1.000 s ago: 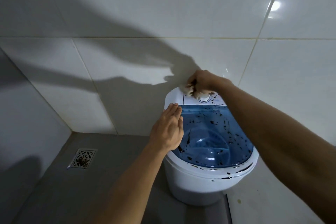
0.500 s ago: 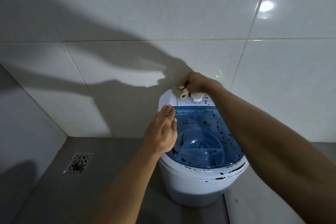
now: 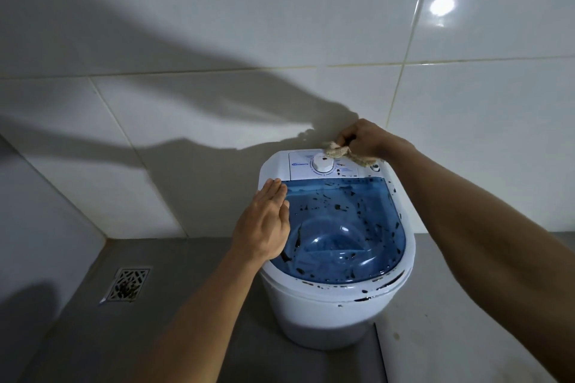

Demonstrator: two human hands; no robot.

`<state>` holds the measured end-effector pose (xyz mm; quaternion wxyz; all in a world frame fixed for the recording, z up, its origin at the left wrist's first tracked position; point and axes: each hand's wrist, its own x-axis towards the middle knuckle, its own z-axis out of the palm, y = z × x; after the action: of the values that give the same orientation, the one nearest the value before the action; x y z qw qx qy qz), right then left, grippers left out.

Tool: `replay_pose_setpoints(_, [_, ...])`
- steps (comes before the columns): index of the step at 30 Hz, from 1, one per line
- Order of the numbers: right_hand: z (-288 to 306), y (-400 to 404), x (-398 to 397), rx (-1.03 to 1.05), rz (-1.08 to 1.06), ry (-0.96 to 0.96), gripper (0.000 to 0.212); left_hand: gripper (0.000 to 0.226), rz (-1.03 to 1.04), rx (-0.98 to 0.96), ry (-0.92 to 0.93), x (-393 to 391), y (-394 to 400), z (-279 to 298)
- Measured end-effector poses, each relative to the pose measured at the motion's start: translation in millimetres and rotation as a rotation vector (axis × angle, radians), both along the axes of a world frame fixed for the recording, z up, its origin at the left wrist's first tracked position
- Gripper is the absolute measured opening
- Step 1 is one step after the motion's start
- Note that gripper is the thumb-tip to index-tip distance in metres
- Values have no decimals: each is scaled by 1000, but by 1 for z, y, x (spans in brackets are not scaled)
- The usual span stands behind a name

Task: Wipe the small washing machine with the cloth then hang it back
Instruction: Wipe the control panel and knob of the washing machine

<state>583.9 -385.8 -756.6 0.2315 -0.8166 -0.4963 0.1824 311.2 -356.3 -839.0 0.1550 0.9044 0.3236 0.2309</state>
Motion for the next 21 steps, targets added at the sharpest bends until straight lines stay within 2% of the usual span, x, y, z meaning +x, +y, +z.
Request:
replay_pose_setpoints(6, [-26, -31, -26, 95, -25, -164, 33, 45, 0, -1, 7, 0, 1, -2])
replay_pose_setpoints(14, [-34, -76, -67, 66, 59, -198, 17, 47, -12, -35, 40, 0, 2, -1])
replay_pose_setpoints(18, [-48, -51, -53, 84, -7, -285, 29, 47, -9, -45, 44, 1, 2, -1])
replay_pose_setpoints(21, [-47, -30, -36, -26, -27, -288, 45, 46, 2, -37, 16, 1, 0, -1])
